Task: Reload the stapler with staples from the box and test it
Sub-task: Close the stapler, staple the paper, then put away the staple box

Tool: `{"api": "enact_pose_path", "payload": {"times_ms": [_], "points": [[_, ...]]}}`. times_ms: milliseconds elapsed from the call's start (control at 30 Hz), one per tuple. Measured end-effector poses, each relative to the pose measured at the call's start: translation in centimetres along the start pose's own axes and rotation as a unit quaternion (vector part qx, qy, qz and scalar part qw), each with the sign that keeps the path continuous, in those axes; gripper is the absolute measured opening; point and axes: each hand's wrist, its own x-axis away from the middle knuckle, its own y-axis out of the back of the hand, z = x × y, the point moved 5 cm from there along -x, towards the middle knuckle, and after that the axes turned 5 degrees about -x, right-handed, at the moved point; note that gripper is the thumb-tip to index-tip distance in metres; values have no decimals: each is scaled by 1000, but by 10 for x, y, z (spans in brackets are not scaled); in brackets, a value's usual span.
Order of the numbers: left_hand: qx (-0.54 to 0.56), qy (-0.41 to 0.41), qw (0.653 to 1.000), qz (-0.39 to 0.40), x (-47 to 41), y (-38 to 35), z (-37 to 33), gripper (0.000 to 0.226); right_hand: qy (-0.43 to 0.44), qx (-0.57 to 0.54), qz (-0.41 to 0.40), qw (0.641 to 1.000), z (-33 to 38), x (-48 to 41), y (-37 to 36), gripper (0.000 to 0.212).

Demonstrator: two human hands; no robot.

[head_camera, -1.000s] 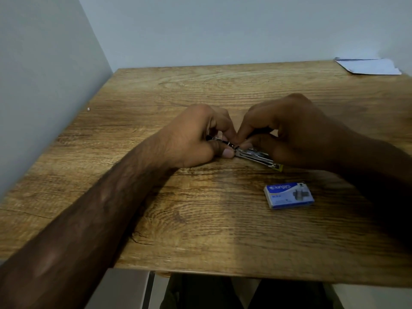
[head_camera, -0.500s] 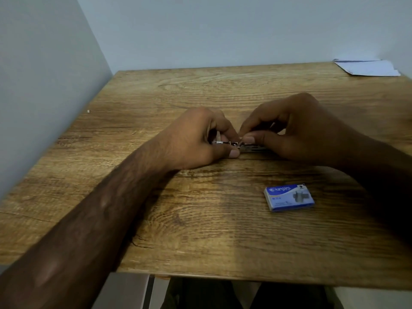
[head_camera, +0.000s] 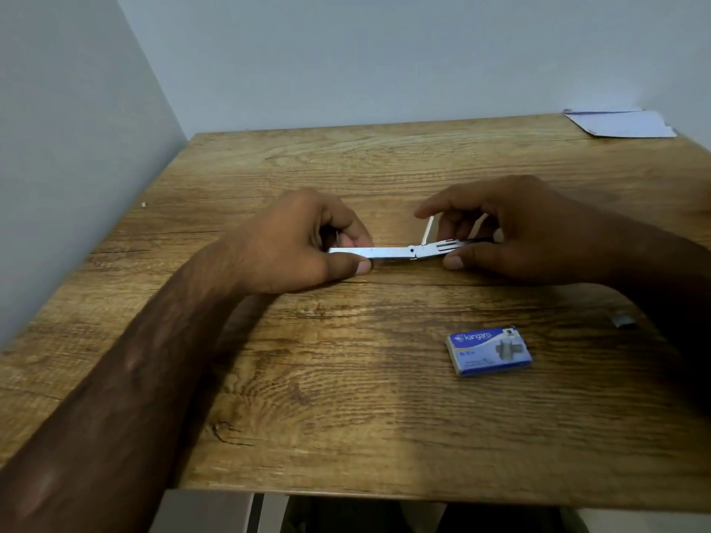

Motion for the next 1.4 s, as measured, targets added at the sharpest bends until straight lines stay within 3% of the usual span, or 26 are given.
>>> {"api": "enact_pose_path", "payload": {"times_ms": [133,333,500,700,867,967,1067,1200,1400], "points": [[18,8,1000,11,0,-1,3,14,-28,24,2,999,-4,-1,4,57],[80,21,997,5,-2,1,7,19,-44,22,9,999,-5,1,8,15],[136,14,990,-30,0,5,4,18,-34,31,-18,999,-3,4,12,12],[239,6,966,-94,0,19,7,19,-6,-129,-61,990,-2,4,20,14],[194,22,978,-75,1,10,2,22,6,-189,-89,978,1,4,21,19],[231,22,969,-81,1,4,-8,26,5,-283,-122,951,2,3,18,34],[284,21,954,-89,1,0,-17,32,10,-353,-123,927,7,1,7,36],[304,22,949,-78,-1,-11,-24,25,33,-339,-106,934,17,-1,-2,32],[288,15,948,-134,-5,-15,-20,29,65,-265,-128,953,26,1,-3,37]]}}
